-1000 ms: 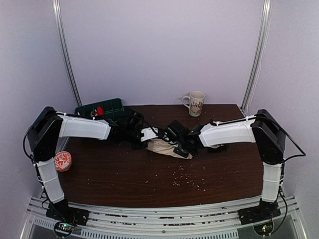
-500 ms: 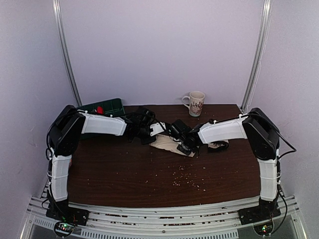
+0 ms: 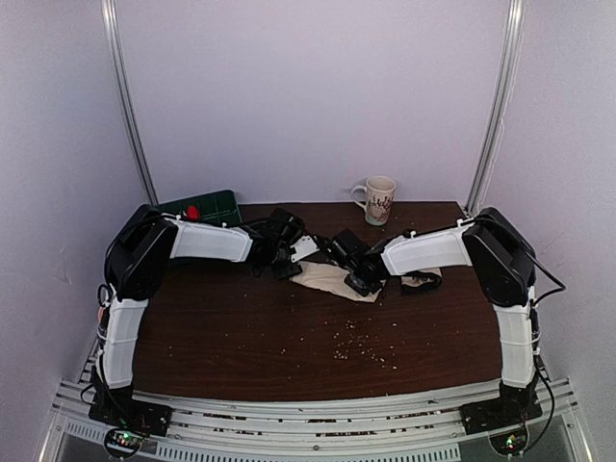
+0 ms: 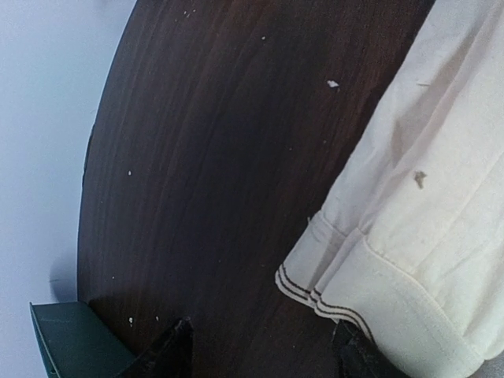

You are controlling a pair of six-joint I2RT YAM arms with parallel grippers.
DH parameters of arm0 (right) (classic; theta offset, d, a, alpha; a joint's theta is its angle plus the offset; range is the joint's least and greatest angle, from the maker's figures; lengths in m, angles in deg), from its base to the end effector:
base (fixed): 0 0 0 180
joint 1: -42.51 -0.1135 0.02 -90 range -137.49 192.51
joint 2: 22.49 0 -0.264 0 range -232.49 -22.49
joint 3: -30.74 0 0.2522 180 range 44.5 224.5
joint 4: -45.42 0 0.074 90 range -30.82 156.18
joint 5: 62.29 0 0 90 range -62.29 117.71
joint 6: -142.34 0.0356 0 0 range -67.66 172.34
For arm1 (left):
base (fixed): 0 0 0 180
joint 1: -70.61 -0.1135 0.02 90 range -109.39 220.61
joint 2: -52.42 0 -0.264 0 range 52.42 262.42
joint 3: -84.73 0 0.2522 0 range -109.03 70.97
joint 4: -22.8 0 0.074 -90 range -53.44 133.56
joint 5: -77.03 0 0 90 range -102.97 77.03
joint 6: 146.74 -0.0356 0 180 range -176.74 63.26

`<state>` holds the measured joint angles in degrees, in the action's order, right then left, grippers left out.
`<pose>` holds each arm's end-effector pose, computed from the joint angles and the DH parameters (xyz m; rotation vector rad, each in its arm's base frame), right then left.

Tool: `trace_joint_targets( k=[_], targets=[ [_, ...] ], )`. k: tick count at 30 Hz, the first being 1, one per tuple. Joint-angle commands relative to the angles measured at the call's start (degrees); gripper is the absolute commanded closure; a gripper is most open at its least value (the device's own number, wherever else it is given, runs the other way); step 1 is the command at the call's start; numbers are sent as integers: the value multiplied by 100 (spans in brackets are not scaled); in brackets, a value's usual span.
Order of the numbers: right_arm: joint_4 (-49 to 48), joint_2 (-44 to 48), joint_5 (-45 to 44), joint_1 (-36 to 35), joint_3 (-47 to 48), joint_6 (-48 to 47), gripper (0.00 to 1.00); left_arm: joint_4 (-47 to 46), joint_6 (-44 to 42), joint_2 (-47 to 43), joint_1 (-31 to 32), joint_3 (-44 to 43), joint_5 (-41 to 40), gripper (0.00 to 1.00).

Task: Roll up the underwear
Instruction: Fold the underwear at the center of the board, then rotate the underwear at the center of the board.

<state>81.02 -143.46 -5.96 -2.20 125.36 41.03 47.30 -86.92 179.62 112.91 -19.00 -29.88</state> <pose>0.3199 0.2889 0.1365 -0.9917 2.2604 -0.5367 0.3644 -0.3176 0.1431 1.2931 1.9933 0.2544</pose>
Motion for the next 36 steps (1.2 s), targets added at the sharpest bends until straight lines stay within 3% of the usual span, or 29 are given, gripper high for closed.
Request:
trace_joint_targets(
  k=[1,4,7,12,18,22,29,36],
  targets=[
    [-155,256,-573,137,-29,265,36,-3,167,-3,-45,-101,-227,37],
    [-150,256,-778,200,-34,372,32,-46,187,-121,-44,42,-234,36],
    [-163,319,-889,226,2,456,29,-167,205,-356,-54,146,-205,28],
    [-162,688,-524,217,-17,583,24,-151,270,-785,-99,198,-111,26],
    [-197,1113,-298,140,-18,649,20,-233,320,-1465,-186,626,-28,11],
    [-290,1004,-9,-138,160,516,19,-438,353,-2029,-331,1333,64,2],
    [-148,262,531,-311,914,618,20,-962,466,-3410,-755,3050,935,2],
    [100,-721,674,-329,1771,671,17,-2118,318,-4456,-986,4709,1588,2]
  ],
)
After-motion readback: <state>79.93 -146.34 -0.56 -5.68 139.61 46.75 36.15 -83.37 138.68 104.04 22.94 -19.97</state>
